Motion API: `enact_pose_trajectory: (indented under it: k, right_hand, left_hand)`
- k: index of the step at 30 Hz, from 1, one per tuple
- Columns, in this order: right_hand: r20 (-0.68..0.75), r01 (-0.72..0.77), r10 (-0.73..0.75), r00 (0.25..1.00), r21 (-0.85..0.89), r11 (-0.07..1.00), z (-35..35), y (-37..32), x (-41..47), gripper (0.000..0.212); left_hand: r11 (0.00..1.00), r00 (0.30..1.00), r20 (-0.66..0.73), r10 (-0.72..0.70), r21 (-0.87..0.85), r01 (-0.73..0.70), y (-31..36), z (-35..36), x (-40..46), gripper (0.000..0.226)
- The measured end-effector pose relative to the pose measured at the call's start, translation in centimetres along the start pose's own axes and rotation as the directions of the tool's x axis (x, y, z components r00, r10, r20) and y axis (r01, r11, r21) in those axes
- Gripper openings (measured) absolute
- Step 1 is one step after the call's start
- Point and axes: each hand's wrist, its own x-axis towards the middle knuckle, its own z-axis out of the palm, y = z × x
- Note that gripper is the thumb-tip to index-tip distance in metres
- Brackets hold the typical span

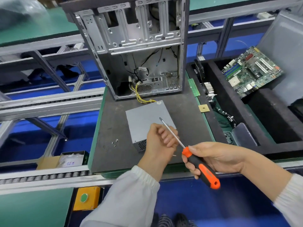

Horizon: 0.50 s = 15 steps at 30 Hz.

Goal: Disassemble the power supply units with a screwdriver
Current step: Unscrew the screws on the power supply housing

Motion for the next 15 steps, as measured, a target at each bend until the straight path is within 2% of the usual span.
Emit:
enact_pose_trajectory:
  k: [3,5,6,8,9,11,12,13,15]
  right_hand:
    - [0.009,0.009,-0.009,1.000,-0.010,1.000,0.7,-1.6,1.9,0.031]
    - [-0.012,-0.003,0.003,1.000,-0.022,1.000,1.2,-2.4,3.8,0.030]
    - [-0.046,-0.013,0.013,0.999,-0.013,1.000,1.2,-2.7,4.5,0.031]
    - [-0.094,-0.038,0.037,0.995,-0.003,0.999,1.6,-3.3,6.3,0.032]
    - [-0.099,-0.051,0.051,0.994,-0.002,0.999,1.9,-3.6,7.1,0.032]
    - [-0.085,-0.070,0.070,0.994,-0.001,0.998,2.4,-4.1,8.7,0.031]
    - [-0.079,-0.076,0.075,0.994,-0.002,0.997,2.6,-4.3,9.3,0.031]
    - [-0.078,-0.081,0.081,0.994,-0.005,0.997,2.8,-4.4,9.9,0.030]
    - [-0.089,-0.090,0.088,0.992,-0.013,0.996,3.1,-4.5,10.7,0.029]
  left_hand:
    - [0.964,0.982,-0.061,0.180,0.211,-0.164,5.1,-1.2,-0.2,0.037]
    - [0.845,0.941,-0.103,0.323,0.479,-0.238,8.9,-3.2,-0.8,0.044]
    - [0.734,0.917,-0.117,0.382,0.641,-0.224,10.4,-4.4,-1.1,0.042]
    - [0.434,0.869,-0.127,0.478,0.895,-0.108,13.0,-6.8,-2.0,0.034]
    - [0.283,0.853,-0.138,0.503,0.959,-0.012,14.0,-8.1,-2.4,0.031]
    - [0.018,0.823,-0.161,0.545,0.983,0.181,15.3,-10.2,-2.7,0.024]
    - [-0.078,0.808,-0.164,0.565,0.965,0.251,15.6,-11.0,-2.8,0.019]
    - [-0.132,0.793,-0.163,0.587,0.947,0.292,15.8,-11.8,-2.6,0.015]
    - [-0.162,0.764,-0.145,0.629,0.937,0.311,15.8,-13.0,-2.1,0.015]
